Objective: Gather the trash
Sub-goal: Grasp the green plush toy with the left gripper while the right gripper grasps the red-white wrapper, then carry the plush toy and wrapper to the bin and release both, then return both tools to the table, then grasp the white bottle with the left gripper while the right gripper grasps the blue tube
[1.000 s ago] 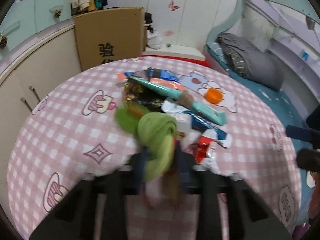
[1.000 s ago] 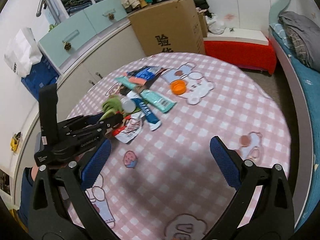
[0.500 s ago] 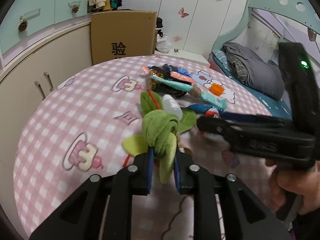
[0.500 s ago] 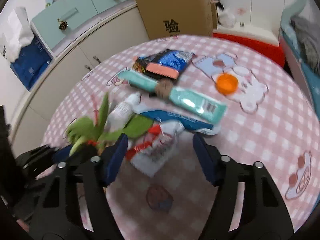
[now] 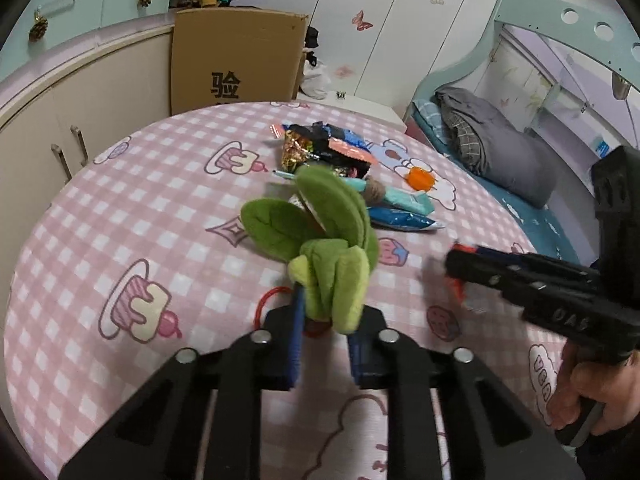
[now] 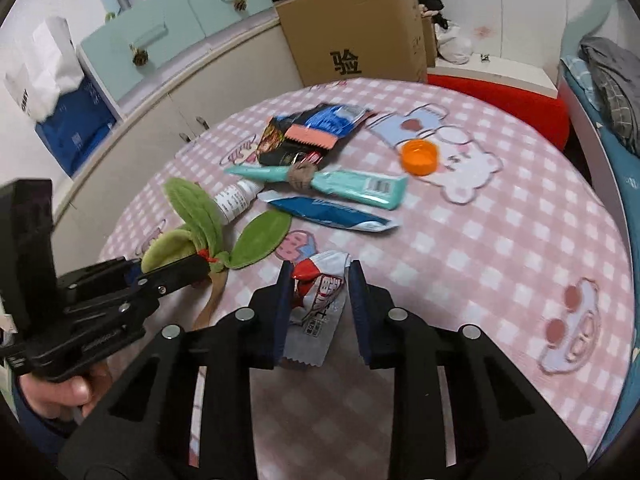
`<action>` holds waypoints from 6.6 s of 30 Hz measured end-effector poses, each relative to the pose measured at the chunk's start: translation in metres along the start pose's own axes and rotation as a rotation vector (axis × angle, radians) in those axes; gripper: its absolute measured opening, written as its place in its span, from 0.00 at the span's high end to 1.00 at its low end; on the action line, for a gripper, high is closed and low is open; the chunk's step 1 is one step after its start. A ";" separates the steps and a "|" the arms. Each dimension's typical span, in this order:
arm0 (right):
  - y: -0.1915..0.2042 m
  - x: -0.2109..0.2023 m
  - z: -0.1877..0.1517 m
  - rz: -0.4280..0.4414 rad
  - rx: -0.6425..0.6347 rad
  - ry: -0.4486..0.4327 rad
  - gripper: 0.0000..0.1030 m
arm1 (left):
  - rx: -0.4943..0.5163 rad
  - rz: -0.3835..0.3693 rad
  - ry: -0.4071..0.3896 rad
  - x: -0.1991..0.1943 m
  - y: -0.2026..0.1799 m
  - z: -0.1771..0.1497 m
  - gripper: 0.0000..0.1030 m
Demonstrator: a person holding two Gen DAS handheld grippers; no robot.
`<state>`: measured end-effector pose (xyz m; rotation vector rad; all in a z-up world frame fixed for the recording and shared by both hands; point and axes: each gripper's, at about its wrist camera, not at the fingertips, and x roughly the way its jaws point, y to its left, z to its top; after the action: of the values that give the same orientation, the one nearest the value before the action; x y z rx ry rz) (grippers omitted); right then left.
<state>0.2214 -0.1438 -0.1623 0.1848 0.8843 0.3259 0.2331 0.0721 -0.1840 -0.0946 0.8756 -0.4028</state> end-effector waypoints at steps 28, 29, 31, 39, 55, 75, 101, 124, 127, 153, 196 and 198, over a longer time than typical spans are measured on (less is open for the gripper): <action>-0.058 -0.101 0.001 0.079 0.108 -0.183 0.73 | -0.007 -0.045 -0.138 -0.071 -0.066 0.023 0.84; -0.062 -0.108 0.001 0.080 0.113 -0.197 0.73 | 0.003 -0.050 -0.151 -0.074 -0.073 0.025 0.84; -0.071 -0.120 0.001 0.072 0.120 -0.219 0.73 | 0.028 -0.061 -0.173 -0.080 -0.091 0.029 0.84; -0.133 -0.178 -0.015 0.027 0.207 -0.322 0.73 | 0.101 -0.165 -0.172 -0.069 -0.173 0.038 0.84; -0.325 -0.229 -0.136 -0.185 0.587 -0.288 0.73 | 0.335 -0.329 0.063 0.039 -0.372 -0.017 0.84; -0.419 -0.101 -0.232 -0.111 0.841 0.024 0.64 | 0.396 -0.163 0.458 0.215 -0.413 -0.092 0.62; -0.367 -0.209 -0.168 -0.299 0.745 -0.241 0.06 | 0.397 -0.237 0.172 0.085 -0.422 -0.033 0.18; -0.187 -0.178 -0.032 -0.186 0.311 -0.233 0.06 | 0.214 -0.083 -0.132 -0.036 -0.269 0.020 0.16; -0.162 -0.159 -0.018 -0.159 0.255 -0.209 0.06 | 0.154 -0.046 -0.143 -0.042 -0.235 0.025 0.16; -0.029 0.013 0.033 0.043 -0.184 0.053 0.10 | -0.020 0.272 -0.023 0.033 -0.025 0.043 0.17; 0.092 0.087 0.041 0.110 -0.616 0.177 0.86 | -0.132 0.215 -0.021 -0.003 0.026 0.002 0.77; 0.089 0.081 0.034 0.110 -0.591 0.168 0.87 | -0.136 0.200 -0.025 -0.005 0.024 -0.001 0.78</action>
<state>0.2782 -0.0326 -0.1740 -0.3470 0.9086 0.6974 0.2372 0.0959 -0.1868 -0.1361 0.8779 -0.1547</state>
